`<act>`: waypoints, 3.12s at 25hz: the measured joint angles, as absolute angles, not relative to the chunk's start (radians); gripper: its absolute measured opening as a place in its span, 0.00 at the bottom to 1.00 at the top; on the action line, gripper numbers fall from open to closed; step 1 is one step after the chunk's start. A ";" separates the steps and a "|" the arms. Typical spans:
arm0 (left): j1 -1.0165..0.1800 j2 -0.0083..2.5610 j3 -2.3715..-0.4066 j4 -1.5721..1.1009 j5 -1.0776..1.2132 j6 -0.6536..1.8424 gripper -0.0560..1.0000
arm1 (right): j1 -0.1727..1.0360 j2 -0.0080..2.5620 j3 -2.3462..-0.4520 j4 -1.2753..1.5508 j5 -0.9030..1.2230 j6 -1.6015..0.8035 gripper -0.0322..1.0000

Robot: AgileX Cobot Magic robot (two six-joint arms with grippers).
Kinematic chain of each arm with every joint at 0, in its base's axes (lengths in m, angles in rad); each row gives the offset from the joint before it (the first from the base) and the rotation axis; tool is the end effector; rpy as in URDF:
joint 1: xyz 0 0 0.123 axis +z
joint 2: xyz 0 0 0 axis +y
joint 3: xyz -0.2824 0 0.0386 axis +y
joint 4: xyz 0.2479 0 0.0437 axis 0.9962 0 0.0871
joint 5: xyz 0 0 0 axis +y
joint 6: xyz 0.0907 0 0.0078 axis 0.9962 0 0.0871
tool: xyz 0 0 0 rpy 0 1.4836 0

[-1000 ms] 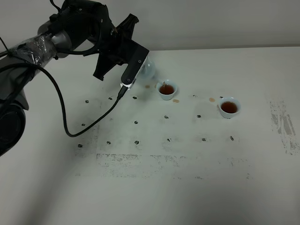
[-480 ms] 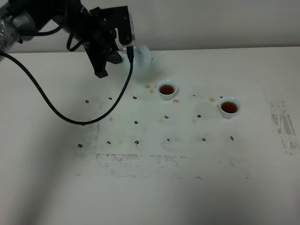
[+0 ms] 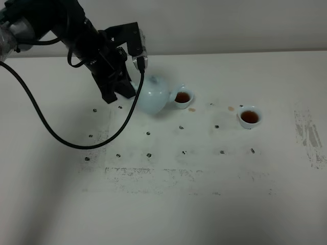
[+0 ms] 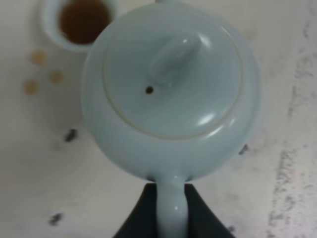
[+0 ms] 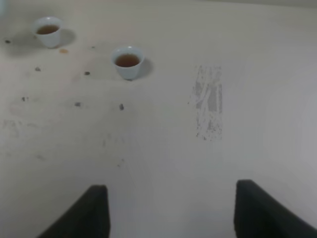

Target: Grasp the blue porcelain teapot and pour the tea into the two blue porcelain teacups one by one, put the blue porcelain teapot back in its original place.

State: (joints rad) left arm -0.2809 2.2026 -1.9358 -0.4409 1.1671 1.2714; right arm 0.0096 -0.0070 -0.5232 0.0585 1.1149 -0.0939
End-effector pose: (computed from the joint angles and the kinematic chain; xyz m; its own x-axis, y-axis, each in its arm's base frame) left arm 0.4418 -0.1647 0.2240 -0.1185 0.8821 -0.4558 0.9857 0.1599 0.0532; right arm -0.0111 0.0047 0.2792 -0.4717 -0.0725 -0.8788 -0.0880 0.9955 -0.0349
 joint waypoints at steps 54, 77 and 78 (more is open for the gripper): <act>-0.148 1.990 -1.406 -0.648 0.769 1.559 0.06 | 0.010 -0.007 -0.523 0.059 1.115 -0.093 0.53; -0.101 2.131 -1.374 -1.061 0.567 1.745 0.06 | 0.010 -0.007 -0.523 0.060 1.115 -0.093 0.53; -0.102 2.131 -1.374 -1.061 0.557 1.722 0.06 | 0.010 -0.007 -0.523 0.060 1.115 -0.093 0.53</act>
State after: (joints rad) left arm -0.1024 2.1312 -1.3737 -1.0606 0.5572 1.7220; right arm 0.0096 -0.0070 -0.5232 0.0602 1.1149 -0.0931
